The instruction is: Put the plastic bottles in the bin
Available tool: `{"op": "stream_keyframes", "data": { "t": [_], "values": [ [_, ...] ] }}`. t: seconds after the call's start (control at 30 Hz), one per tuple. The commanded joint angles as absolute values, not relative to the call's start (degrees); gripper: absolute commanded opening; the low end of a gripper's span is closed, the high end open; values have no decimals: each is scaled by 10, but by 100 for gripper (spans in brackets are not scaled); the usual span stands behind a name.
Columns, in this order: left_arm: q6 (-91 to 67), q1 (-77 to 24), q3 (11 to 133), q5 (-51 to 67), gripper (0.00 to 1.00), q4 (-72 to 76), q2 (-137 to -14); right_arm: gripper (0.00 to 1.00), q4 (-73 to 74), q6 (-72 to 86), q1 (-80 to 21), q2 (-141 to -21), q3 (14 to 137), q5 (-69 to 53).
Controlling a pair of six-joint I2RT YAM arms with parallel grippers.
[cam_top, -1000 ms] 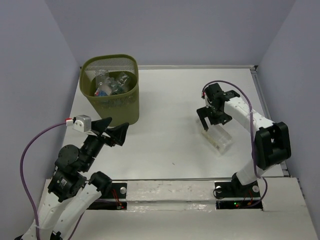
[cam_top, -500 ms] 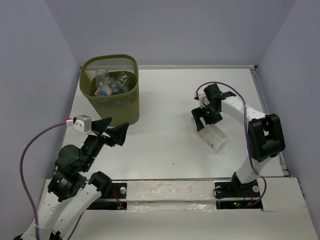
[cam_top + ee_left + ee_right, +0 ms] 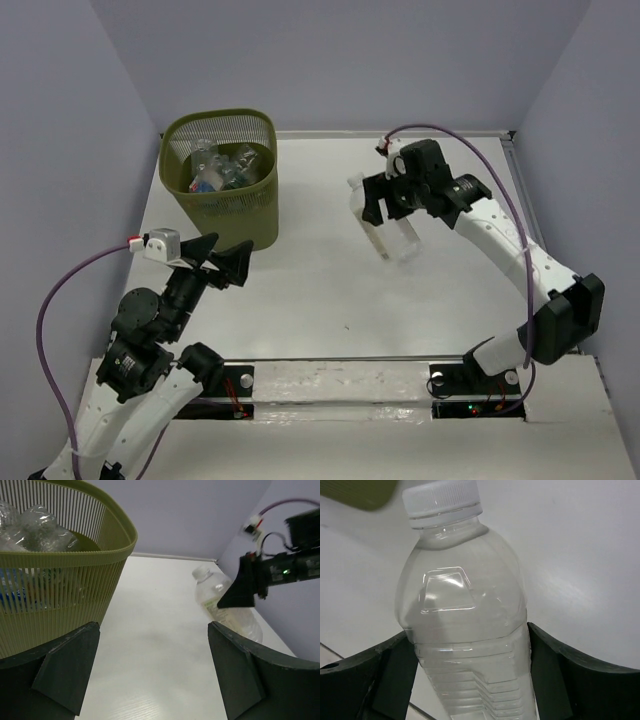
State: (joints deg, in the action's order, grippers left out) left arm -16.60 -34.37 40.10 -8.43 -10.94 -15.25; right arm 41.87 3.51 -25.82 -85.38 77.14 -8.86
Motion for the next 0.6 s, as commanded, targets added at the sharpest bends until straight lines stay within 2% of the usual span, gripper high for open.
{"op": "stream_keyframes", "data": {
  "t": [0.0,0.03,0.17,0.33,0.43,0.47,0.57],
  "values": [
    [-168,-334,406,-119,99,-88,-156,45,337,88,-361,-816,938,-64],
    [-171,-332,407,-136,99,-91,-157,46,316,90,-401,-831,968,-47],
    [-192,-319,411,-217,99,-112,-151,46,213,80,-459,-886,1079,-69],
    [-209,-301,413,-280,99,-127,-137,46,21,79,-473,-979,1181,-102],
    [-228,-288,413,-318,99,-141,-127,46,-33,76,-478,-1103,1276,-102],
    [-232,-287,413,-325,99,-141,-126,46,-38,76,-478,-1104,1304,-99],
    [-240,-284,413,-338,99,-146,-127,47,-60,74,-478,-1207,1380,-79]
  ]
}}
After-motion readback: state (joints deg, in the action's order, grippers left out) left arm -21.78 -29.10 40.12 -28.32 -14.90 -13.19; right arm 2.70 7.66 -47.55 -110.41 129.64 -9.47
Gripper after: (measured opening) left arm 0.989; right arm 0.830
